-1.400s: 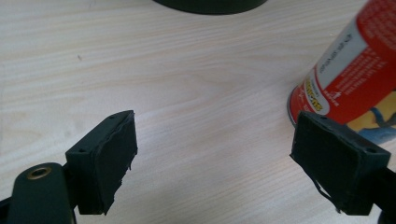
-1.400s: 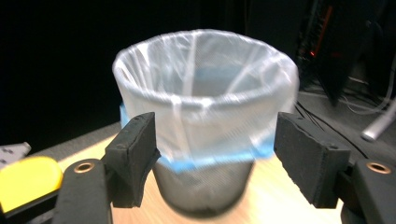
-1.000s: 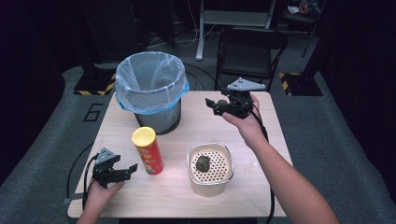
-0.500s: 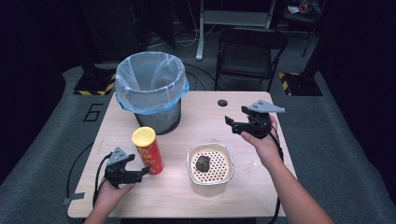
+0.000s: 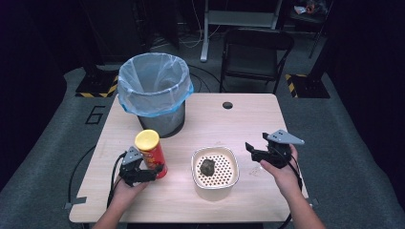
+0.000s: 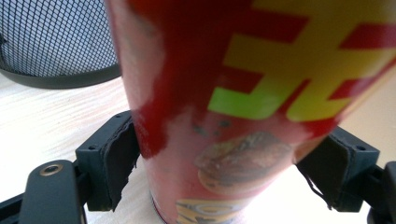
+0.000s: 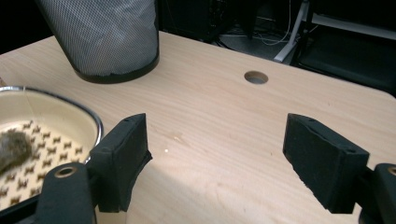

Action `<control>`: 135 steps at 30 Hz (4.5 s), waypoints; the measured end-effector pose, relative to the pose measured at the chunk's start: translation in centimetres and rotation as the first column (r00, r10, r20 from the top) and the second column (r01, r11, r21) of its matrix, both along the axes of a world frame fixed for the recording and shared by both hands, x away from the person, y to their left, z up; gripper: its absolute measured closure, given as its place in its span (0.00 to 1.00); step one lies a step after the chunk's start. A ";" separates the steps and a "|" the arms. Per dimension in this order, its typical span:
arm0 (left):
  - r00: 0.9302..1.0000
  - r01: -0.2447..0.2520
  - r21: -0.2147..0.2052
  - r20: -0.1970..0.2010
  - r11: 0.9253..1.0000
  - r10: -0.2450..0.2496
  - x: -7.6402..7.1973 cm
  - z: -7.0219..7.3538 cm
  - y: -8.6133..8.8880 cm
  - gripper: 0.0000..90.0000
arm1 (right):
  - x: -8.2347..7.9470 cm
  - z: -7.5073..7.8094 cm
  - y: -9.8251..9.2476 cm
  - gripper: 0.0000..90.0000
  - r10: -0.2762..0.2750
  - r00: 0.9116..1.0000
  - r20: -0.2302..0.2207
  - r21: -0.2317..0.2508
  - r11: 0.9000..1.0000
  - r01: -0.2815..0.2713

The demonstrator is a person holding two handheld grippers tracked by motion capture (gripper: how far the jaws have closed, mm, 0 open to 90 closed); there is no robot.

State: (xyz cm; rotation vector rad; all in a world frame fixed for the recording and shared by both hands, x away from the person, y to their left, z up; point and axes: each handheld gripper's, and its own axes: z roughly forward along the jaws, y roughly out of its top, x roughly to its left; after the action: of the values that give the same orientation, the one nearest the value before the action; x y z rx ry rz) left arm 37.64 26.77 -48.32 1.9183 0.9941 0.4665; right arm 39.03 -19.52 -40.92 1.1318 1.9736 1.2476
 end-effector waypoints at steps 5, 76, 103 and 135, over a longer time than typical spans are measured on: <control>1.000 0.013 0.003 0.014 1.000 -0.013 0.1 -0.5 0.1 0.24 | -1.0 -1.3 -1.0 0.25 -0.036 0.999 -0.007 -0.005 0.999 0.036; 0.988 -0.147 0.013 0.057 0.989 0.146 13.9 29.5 -2.5 0.27 | -1.2 -9.3 -2.8 0.29 -0.109 0.985 -0.133 -0.085 0.991 0.099; 0.928 -0.371 0.009 -0.001 0.928 0.371 19.3 23.8 0.1 0.27 | -1.1 -9.6 -2.3 0.30 -0.073 0.987 -0.140 -0.105 0.993 0.058; 0.946 -0.319 -0.001 -0.061 0.948 0.318 18.2 24.5 0.8 0.22 | -1.0 -9.6 -2.6 0.30 -0.085 0.986 -0.146 -0.094 0.993 0.071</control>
State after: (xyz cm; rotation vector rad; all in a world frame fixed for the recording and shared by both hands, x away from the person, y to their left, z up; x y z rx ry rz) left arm 55.85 27.56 -23.85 1.7754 1.3535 0.5886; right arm 38.06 -22.16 -50.53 1.2781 2.0507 1.0509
